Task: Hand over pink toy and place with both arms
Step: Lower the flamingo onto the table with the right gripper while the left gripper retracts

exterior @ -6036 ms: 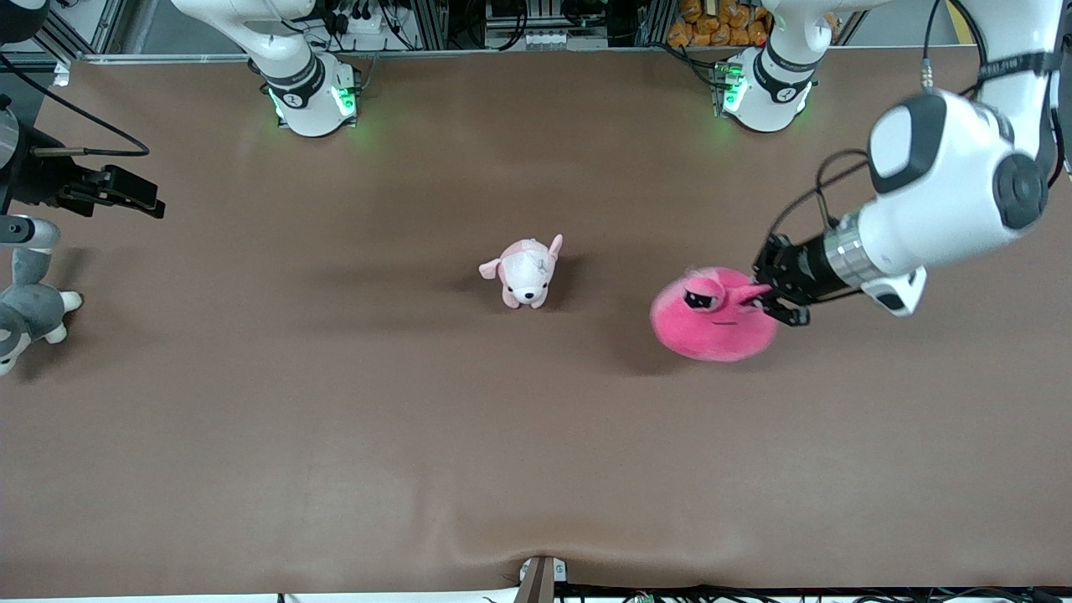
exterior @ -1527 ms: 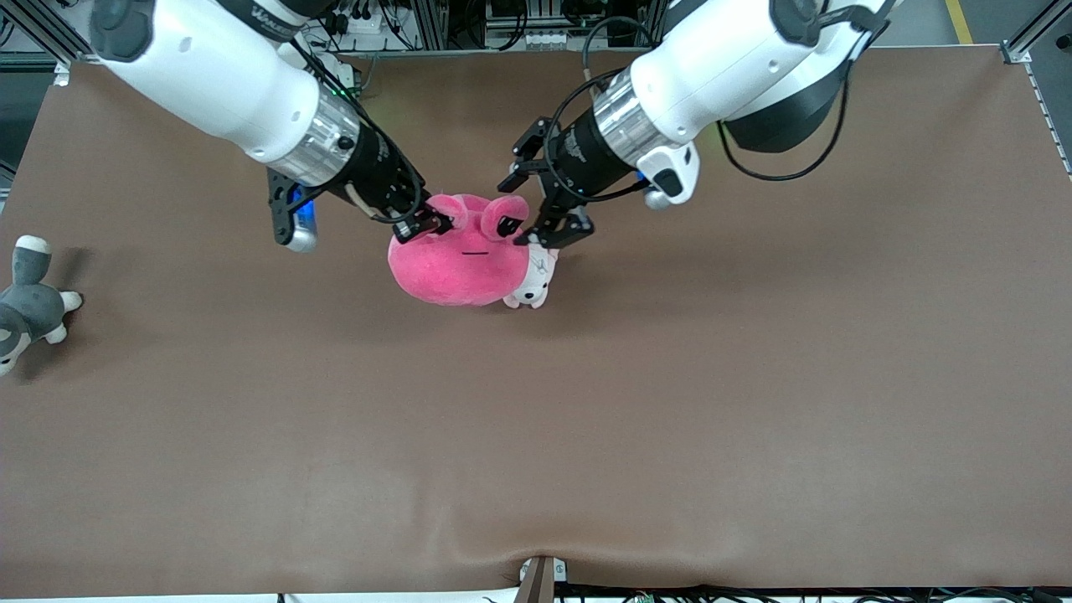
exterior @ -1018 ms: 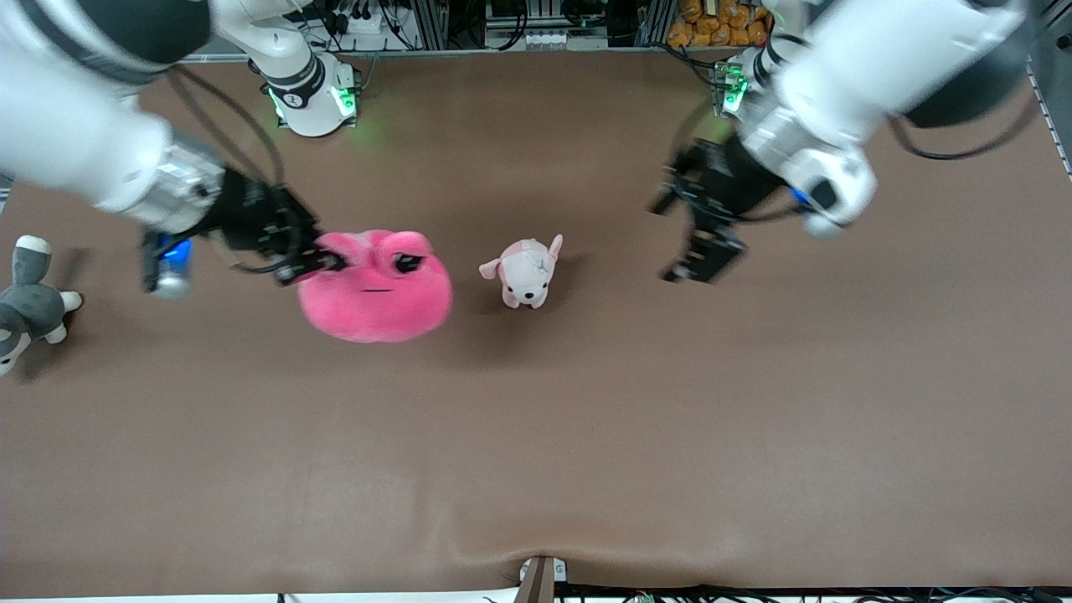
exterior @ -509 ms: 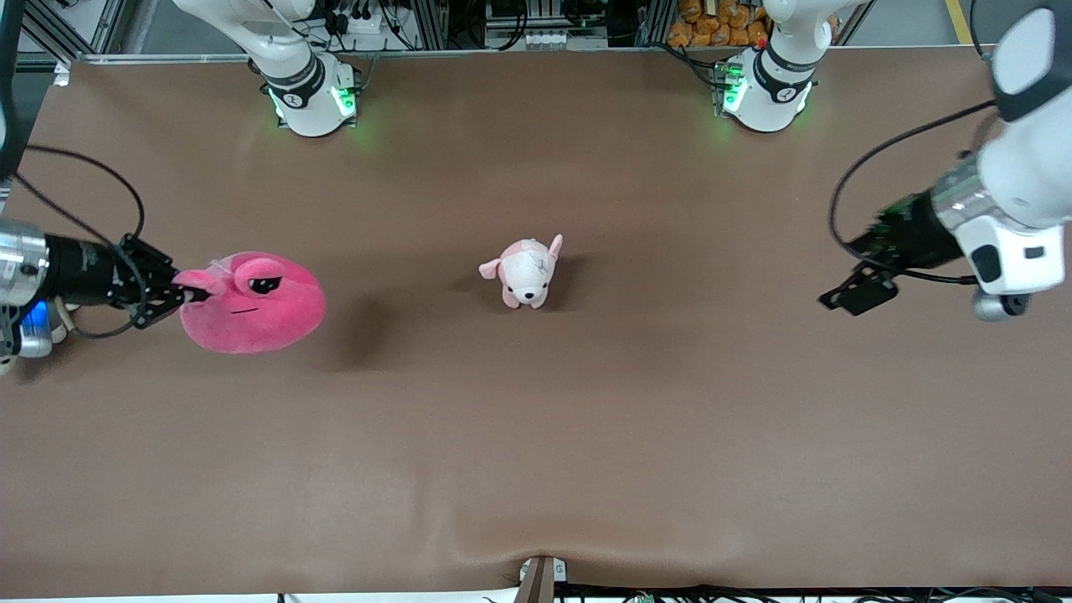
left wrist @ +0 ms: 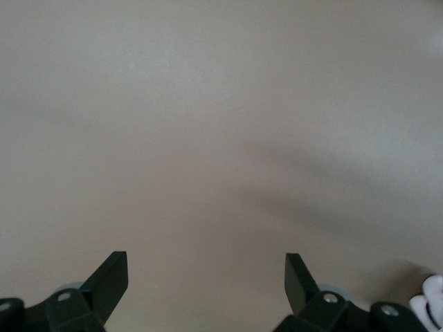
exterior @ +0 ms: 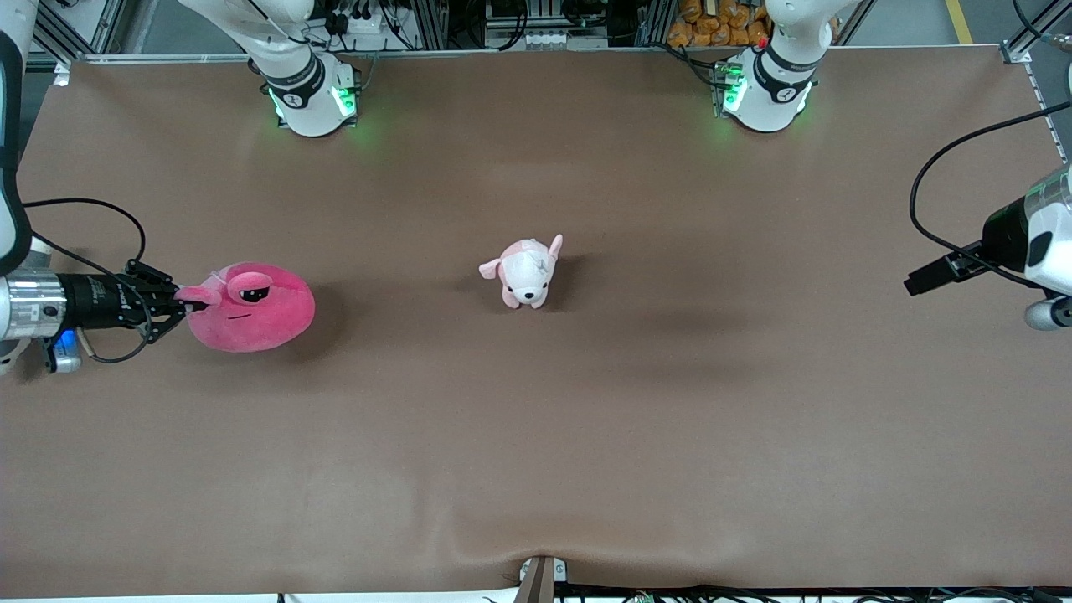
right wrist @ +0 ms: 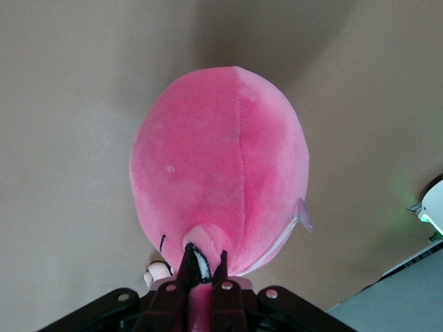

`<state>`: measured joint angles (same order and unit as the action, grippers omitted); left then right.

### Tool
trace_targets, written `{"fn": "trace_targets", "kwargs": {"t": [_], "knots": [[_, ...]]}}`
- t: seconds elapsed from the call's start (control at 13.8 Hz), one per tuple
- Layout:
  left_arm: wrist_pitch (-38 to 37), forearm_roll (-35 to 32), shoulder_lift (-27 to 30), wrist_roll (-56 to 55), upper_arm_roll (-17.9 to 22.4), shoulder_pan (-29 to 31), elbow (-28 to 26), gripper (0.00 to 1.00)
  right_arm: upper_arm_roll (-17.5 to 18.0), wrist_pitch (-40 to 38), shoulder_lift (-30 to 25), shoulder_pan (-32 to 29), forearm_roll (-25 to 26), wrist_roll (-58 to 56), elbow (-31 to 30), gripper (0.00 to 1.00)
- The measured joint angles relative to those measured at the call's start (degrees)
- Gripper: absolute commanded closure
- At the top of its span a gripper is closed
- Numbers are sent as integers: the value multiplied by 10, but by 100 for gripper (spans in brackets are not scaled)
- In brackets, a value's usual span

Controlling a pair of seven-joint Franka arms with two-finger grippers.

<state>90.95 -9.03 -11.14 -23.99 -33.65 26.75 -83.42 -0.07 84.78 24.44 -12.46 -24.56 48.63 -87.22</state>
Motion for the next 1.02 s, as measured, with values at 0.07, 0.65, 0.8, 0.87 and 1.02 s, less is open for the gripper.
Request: {"fn": "trace_targets", "kwargs": {"t": [0.07, 0.65, 0.8, 0.87, 1.02], "knots": [[-1, -5, 2, 23, 0, -1, 6, 0, 0, 3, 2, -5, 0, -3, -10, 100], [-41, -8, 95, 209, 214, -206, 8, 0, 0, 72, 4, -49, 0, -127, -104, 22], [-61, 7, 132, 213, 263, -257, -23, 0, 0, 77, 7, -49, 0, -153, -114, 0], [-66, 19, 148, 213, 279, -269, -37, 0, 0, 77, 8, -49, 0, -159, -114, 0], [-68, 27, 167, 217, 293, -274, -52, 0, 2, 77, 7, -49, 0, -165, -109, 0]]}}
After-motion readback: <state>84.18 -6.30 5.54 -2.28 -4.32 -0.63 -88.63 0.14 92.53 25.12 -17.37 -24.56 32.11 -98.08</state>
